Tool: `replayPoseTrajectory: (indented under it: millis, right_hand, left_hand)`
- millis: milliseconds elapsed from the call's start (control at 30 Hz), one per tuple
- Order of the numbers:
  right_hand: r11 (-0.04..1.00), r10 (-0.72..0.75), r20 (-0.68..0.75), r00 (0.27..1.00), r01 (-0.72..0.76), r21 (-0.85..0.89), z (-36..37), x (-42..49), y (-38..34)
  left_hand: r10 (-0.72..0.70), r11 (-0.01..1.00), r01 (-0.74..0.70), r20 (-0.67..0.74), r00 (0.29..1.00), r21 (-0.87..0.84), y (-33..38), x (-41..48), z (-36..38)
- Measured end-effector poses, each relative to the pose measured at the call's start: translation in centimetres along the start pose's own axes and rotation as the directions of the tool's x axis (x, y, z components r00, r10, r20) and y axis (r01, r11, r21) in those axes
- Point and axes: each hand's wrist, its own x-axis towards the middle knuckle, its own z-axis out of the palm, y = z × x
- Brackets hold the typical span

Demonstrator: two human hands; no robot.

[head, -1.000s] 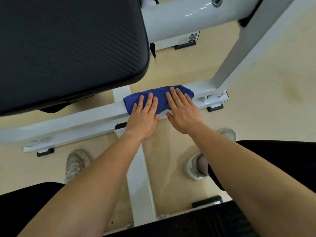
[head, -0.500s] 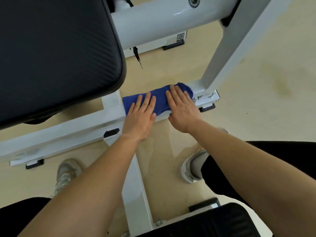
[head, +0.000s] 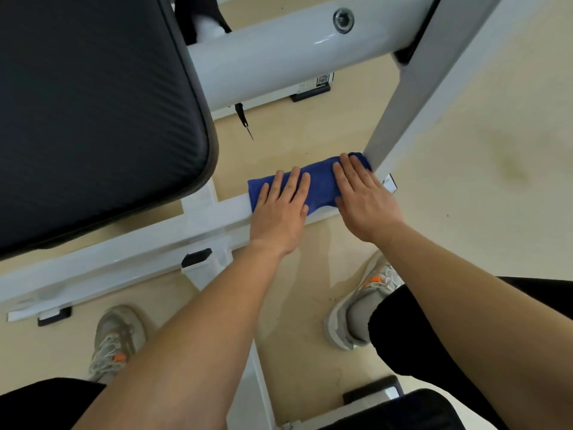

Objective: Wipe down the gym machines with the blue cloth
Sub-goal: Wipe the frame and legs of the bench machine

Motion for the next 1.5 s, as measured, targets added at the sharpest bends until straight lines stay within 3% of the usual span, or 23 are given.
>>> replayPoseTrajectory:
  millis: [133, 367, 500, 567, 767, 900, 1100, 1200, 1333, 1500]
  right_hand:
    - [0.999, 0.028, -0.076, 0.997, -0.029, -0.013, 0.6, 1.0, -1.9]
    - [0.950, -0.294, -0.099, 0.951, 0.279, -0.143, 1.8, 3.5, -8.8]
    - [0.899, -0.419, -0.069, 0.905, 0.404, -0.168, 1.2, 4.8, -6.4]
    - [0.912, -0.386, -0.066, 0.920, 0.370, -0.176, 1.1, 4.7, -4.0]
    - [0.953, -0.249, -0.249, 0.936, 0.191, -0.236, 1.9, 2.7, 0.5]
    - [0.942, -0.256, -0.289, 0.922, 0.171, -0.289, 1.4, 2.0, 1.5]
    - [0.994, -0.100, -0.106, 0.989, 0.094, -0.062, -1.9, 2.7, 0.1]
    - [0.997, -0.059, -0.017, 0.998, 0.060, 0.044, -3.6, 2.5, -0.4]
    - [0.999, -0.041, -0.009, 0.999, 0.040, -0.027, -4.1, 2.9, -0.7]
    - [0.995, 0.024, 0.101, 0.995, -0.014, -0.100, -4.7, 4.2, -1.5]
  left_hand:
    - [0.102, 0.994, -0.100, -0.067, 0.993, 0.035, -3.0, -0.2, 0.1]
    - [-0.038, 0.992, 0.052, -0.119, 0.992, 0.112, -9.5, -5.2, 0.8]
    - [-0.099, 0.983, 0.119, -0.147, 0.984, 0.137, -8.3, -5.1, 1.0]
    - [-0.113, 0.983, 0.133, -0.159, 0.981, 0.124, -6.7, -4.4, 1.3]
    - [-0.025, 0.995, 0.049, -0.262, 0.965, 0.085, -2.6, -1.4, 2.2]
    - [0.026, 0.999, -0.020, -0.240, 0.970, 0.029, -0.5, 0.7, 2.0]
    - [-0.024, 0.968, -0.046, -0.276, 0.961, -0.245, 0.3, 2.6, 0.4]
    - [-0.041, 0.969, -0.042, -0.326, 0.944, -0.244, -0.7, 0.4, 0.7]
    - [-0.093, 0.981, 0.018, -0.393, 0.915, -0.191, -1.9, -0.8, 0.5]
    - [-0.192, 0.943, 0.109, -0.247, 0.950, -0.315, -1.1, -0.6, -1.5]
